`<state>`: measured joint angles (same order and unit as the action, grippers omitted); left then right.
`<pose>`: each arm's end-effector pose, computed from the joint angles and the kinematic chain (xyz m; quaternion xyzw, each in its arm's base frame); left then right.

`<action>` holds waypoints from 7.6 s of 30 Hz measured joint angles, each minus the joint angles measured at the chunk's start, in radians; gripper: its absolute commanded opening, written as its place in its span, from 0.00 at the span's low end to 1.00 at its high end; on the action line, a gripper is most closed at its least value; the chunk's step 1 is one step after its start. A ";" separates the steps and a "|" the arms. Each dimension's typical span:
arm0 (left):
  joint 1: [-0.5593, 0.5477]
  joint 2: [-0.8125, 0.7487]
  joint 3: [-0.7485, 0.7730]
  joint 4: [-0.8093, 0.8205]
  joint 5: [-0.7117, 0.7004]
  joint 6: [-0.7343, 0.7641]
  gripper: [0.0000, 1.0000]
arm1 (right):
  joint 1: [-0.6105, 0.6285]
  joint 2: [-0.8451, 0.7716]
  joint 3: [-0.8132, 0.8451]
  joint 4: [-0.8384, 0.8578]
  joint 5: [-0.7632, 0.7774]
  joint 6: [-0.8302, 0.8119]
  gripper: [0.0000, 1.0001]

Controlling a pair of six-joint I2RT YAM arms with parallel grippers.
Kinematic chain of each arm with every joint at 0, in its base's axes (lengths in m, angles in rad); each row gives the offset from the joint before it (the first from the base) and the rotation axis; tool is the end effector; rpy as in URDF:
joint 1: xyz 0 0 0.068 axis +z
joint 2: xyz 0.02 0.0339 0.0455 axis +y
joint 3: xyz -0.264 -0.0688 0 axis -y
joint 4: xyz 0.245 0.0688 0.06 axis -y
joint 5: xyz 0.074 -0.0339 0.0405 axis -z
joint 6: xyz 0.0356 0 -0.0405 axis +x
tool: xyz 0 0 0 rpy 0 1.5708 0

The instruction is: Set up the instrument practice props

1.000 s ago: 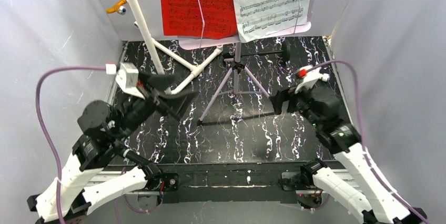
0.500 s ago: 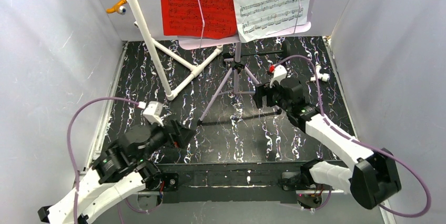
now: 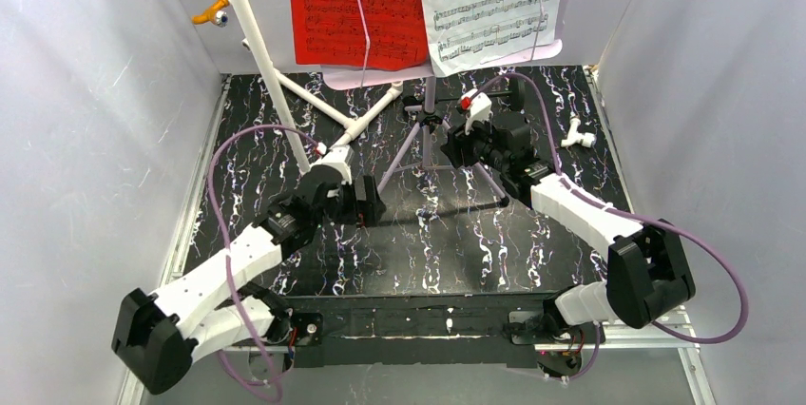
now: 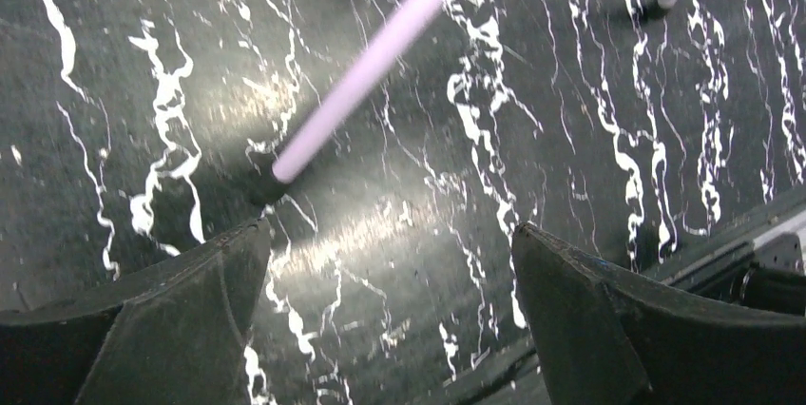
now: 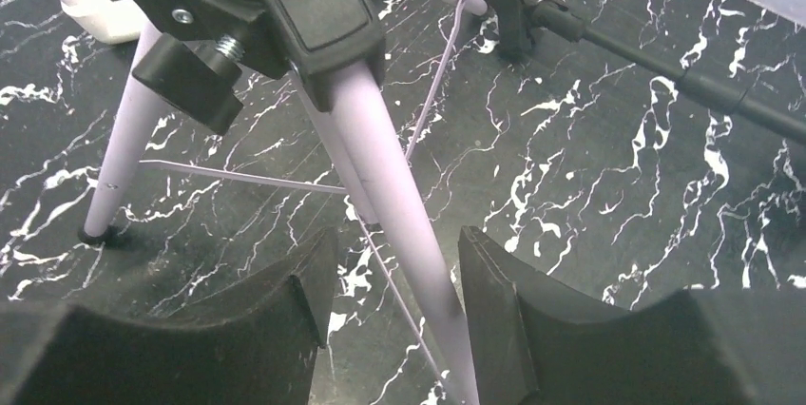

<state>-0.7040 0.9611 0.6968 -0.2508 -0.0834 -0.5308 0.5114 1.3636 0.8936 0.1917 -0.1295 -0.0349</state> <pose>0.1668 -0.1377 0.2699 0.0537 0.8617 -0.2620 0.4312 0.2737 0.1589 0.2844 -0.2524 0.7566 0.1920 0.5718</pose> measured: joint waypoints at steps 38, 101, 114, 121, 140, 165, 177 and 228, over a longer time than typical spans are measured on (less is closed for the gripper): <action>0.092 0.446 0.091 0.344 0.133 0.093 0.83 | 0.008 -0.114 -0.108 0.029 0.047 -0.298 0.01; -0.039 0.874 0.343 0.557 0.407 -0.090 0.78 | -0.089 -0.468 -0.251 -0.269 0.637 -0.141 0.10; -0.034 0.842 0.323 0.557 0.431 -0.079 0.90 | -0.114 -0.477 -0.229 -0.321 0.486 -0.172 0.43; -0.028 0.795 0.281 0.557 0.440 -0.071 0.98 | -0.114 -0.486 -0.228 -0.451 0.401 -0.101 0.97; 0.013 0.282 0.090 0.463 0.479 -0.069 0.98 | -0.113 -0.804 -0.076 -0.751 0.728 0.209 0.98; 0.013 -0.349 0.043 -0.119 0.428 -0.032 0.98 | -0.640 0.074 -0.061 -0.269 0.288 0.689 0.99; 0.013 -0.356 0.058 -0.183 0.409 -0.039 0.98 | -0.638 0.615 0.363 0.032 0.099 0.996 0.98; 0.013 0.034 0.133 0.217 0.165 -0.035 0.98 | -0.529 0.982 0.735 0.283 0.016 1.727 0.11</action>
<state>-0.6910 0.9947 0.8295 -0.0341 0.0818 -0.5659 -0.0177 2.3459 1.6291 0.4747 -0.1131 1.6920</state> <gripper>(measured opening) 0.981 0.227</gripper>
